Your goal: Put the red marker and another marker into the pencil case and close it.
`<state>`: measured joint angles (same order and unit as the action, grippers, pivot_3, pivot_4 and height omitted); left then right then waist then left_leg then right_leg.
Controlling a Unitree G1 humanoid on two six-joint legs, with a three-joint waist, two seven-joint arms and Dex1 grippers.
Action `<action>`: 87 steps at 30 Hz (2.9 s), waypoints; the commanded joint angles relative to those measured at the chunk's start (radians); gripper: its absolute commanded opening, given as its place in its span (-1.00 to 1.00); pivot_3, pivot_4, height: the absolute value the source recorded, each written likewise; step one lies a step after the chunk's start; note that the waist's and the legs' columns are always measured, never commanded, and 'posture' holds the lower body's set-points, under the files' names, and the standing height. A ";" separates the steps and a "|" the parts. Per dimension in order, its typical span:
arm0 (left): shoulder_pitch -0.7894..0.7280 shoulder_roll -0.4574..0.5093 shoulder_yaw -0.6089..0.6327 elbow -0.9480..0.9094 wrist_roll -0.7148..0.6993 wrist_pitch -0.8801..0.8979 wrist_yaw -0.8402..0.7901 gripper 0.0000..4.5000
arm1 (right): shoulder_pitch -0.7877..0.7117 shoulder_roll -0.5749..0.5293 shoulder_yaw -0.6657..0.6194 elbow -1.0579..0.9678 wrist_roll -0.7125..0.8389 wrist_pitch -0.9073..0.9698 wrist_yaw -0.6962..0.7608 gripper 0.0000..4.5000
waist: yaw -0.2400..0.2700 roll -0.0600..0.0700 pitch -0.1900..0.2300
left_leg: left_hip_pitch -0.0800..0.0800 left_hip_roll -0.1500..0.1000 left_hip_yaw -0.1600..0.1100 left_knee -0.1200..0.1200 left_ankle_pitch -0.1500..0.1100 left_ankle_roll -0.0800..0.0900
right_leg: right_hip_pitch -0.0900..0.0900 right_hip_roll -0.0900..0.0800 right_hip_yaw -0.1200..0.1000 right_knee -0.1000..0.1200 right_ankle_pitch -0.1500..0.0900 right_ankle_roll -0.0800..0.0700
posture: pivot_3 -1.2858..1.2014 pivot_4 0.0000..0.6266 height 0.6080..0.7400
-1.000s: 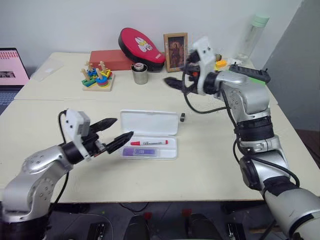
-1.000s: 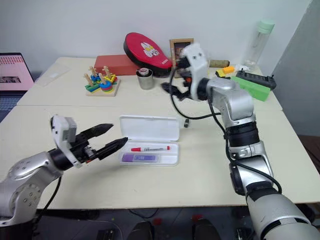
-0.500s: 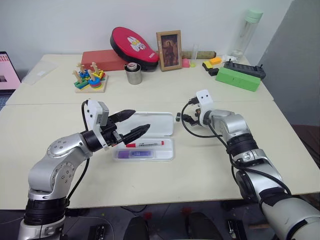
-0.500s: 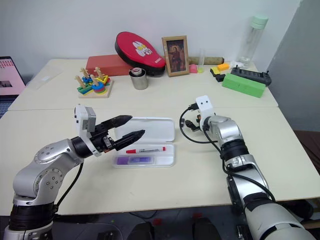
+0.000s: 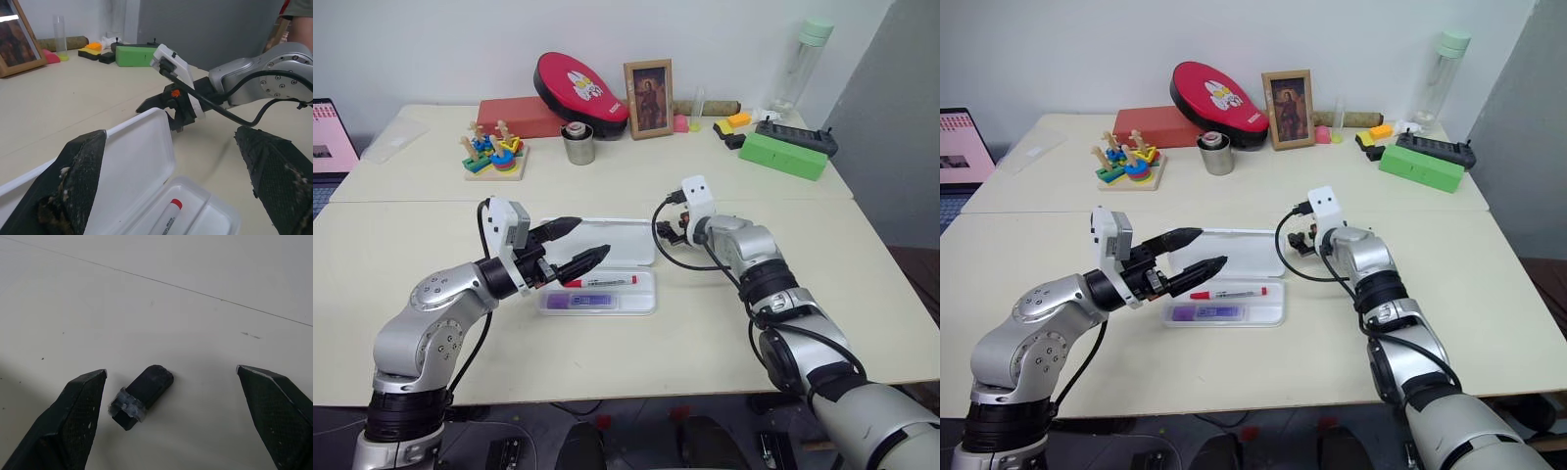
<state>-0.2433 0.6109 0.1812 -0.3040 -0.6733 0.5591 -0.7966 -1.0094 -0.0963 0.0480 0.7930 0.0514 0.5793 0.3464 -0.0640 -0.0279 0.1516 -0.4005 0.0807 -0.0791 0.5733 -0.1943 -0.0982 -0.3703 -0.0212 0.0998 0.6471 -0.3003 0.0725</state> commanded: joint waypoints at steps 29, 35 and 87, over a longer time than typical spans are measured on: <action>-0.030 0.013 0.005 -0.012 0.005 -0.018 -0.023 1.00 | -0.020 -0.098 -0.013 -0.131 -0.007 -0.116 0.106 -0.87 | 0.007 0.001 0.000 | 0.000 0.000 0.000 0.000 0.000 0.000 | 0.000 0.000 0.000 0.000 0.000 0.000 | 0.03 -0.52 1.00; 0.057 0.100 0.058 -0.033 -0.001 -0.007 -0.093 1.00 | 0.028 -0.270 -0.004 -0.526 0.173 -0.037 0.485 -0.87 | 0.006 0.003 0.002 | 0.000 0.000 0.000 -0.001 0.000 0.000 | 0.000 0.000 0.000 -0.001 0.000 0.000 | 0.03 -0.52 1.00; 0.155 0.139 0.129 -0.083 -0.018 0.034 -0.013 1.00 | -0.085 -0.232 0.148 -0.500 0.175 0.102 0.561 0.97 | 0.009 -0.001 0.001 | 0.001 0.001 0.000 0.001 0.000 0.000 | 0.000 0.000 0.000 0.000 -0.001 0.000 | 0.03 -0.52 1.00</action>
<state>-0.0549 0.7645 0.2848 -0.3854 -0.6939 0.5854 -0.8626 -1.0228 -0.3478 0.2409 0.1778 0.2553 0.7281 0.9774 -0.0549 -0.0293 0.1523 -0.3993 0.0816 -0.0787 0.5744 -0.1944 -0.0979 -0.3701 -0.0211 0.0996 0.6467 -0.3010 0.0723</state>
